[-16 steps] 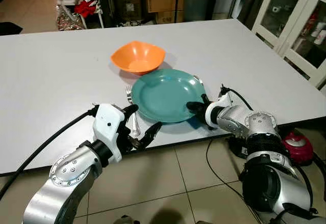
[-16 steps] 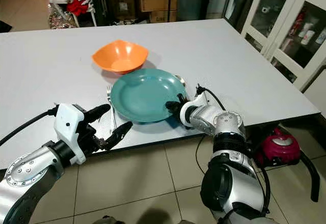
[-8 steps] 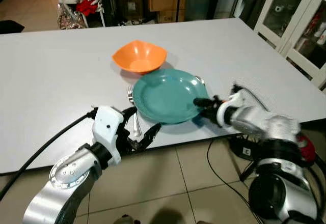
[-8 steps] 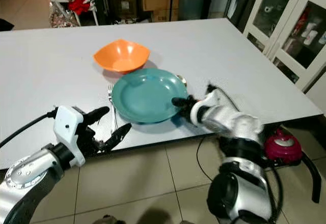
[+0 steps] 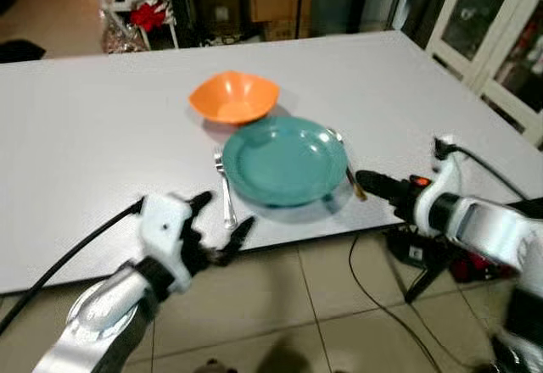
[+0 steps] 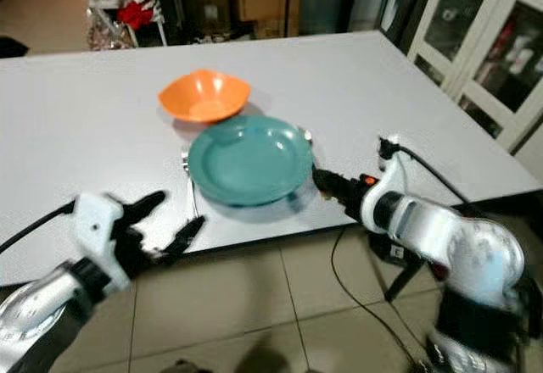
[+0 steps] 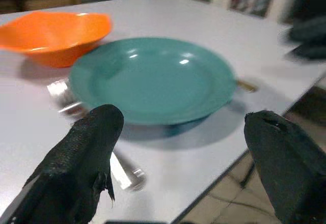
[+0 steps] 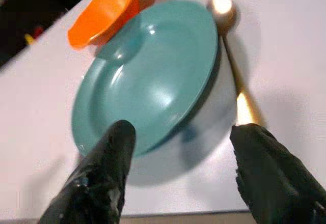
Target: Setting the table
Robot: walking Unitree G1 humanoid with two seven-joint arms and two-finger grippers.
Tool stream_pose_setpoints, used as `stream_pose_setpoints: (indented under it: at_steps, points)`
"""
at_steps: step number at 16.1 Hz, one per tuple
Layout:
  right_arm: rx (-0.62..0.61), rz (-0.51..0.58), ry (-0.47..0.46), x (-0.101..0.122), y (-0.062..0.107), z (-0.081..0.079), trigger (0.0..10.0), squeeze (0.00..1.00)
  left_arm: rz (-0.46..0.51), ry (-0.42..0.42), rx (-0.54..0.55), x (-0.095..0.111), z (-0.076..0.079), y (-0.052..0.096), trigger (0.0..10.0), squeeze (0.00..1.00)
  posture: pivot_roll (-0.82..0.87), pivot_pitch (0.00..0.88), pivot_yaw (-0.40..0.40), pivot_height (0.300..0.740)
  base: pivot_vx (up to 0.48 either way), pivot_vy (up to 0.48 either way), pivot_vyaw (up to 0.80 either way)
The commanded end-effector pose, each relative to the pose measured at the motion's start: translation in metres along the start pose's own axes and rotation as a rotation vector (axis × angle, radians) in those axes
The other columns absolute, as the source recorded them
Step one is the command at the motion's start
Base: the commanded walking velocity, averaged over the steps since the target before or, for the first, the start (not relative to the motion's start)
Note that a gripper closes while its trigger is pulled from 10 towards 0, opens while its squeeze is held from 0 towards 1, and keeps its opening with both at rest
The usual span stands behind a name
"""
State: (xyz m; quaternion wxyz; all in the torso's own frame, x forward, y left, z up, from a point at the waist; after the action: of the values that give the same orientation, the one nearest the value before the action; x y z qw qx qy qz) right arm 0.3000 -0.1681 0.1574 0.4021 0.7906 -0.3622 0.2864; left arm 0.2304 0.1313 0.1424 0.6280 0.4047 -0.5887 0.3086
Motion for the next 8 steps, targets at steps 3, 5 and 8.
stream_pose_setpoints:
  at_steps: [3, 5, 8]
  points:
    - [0.034, 0.264, 0.348, 0.02, 0.002, -0.042, 10.0, 0.11, 0.06, -0.083, 0.284, 0.013, -0.025, 0.006, 10.0, 0.0, -0.09, 0.0, 0.057, 0.74, 0.0, 0.0, 0.21]
    - [0.041, 0.247, 0.458, 0.006, -0.006, -0.054, 10.0, 0.51, 0.087, -0.119, 0.374, 0.017, -0.032, 0.007, 10.0, 0.0, -0.08, 0.0, 0.058, 0.74, 0.0, 0.0, 0.8]
    - [0.014, 0.293, 0.456, 0.002, -0.013, -0.054, 10.0, 0.76, 0.072, -0.125, 0.483, 0.014, -0.042, 0.005, 10.0, 0.0, -0.07, 0.0, 0.046, 0.74, 0.0, 0.0, 0.8]
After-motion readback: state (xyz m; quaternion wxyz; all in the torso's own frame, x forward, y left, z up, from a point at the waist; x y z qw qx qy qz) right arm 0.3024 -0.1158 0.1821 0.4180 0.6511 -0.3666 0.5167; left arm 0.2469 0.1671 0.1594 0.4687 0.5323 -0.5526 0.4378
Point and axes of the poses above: a point about 5 cm out from each wrist's last joint towards the gripper, its own y axis pointing back from the gripper into the wrist, its own x axis along the axis of the wrist's last joint, z = x × y, the point moved 4 cm from there along -y, pointing out of the wrist towards the gripper, and after that the axes turned 2 degrees about -y, right-handed, at the moved point
